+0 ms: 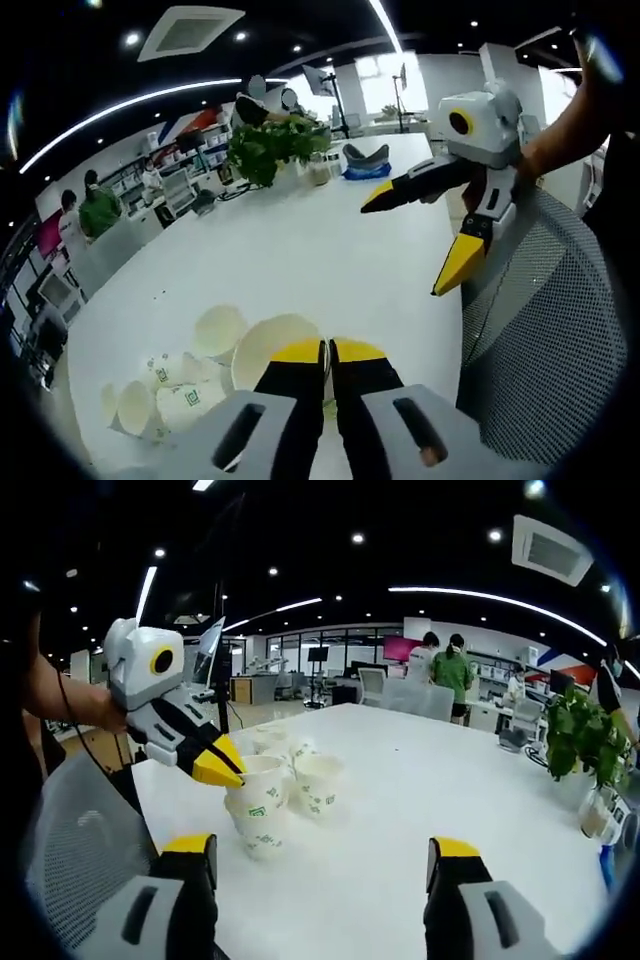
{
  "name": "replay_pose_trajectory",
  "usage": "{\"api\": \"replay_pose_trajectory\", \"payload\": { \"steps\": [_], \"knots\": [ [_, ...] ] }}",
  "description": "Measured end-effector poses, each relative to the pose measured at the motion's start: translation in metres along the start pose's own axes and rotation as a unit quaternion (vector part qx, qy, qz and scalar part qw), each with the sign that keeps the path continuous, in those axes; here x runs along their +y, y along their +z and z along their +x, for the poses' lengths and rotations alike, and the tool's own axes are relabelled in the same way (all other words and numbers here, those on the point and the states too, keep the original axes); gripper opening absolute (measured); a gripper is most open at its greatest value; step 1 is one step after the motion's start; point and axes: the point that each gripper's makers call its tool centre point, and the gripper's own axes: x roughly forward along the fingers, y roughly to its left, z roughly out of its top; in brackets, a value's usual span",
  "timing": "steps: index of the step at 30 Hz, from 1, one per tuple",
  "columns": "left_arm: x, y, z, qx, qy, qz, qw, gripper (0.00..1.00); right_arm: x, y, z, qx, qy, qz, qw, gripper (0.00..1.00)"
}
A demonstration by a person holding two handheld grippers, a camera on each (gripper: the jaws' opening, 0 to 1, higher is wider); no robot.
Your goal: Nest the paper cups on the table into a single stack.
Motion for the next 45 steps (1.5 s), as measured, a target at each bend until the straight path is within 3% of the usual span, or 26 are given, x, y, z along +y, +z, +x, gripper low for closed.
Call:
{"api": "replay_pose_trajectory", "payload": {
  "steps": [28,45],
  "knots": [
    [-0.013,-0.026,0.016,0.031,-0.040,-0.011,0.9987,0.00,0.001,-0.003,0.001,0.008,0.003,-0.003,1.0000,0.87],
    [-0.008,-0.027,0.019,0.034,-0.038,-0.017,0.9986,0.01,0.000,-0.004,0.001,0.010,0.003,-0.001,0.9999,0.87]
  ]
}}
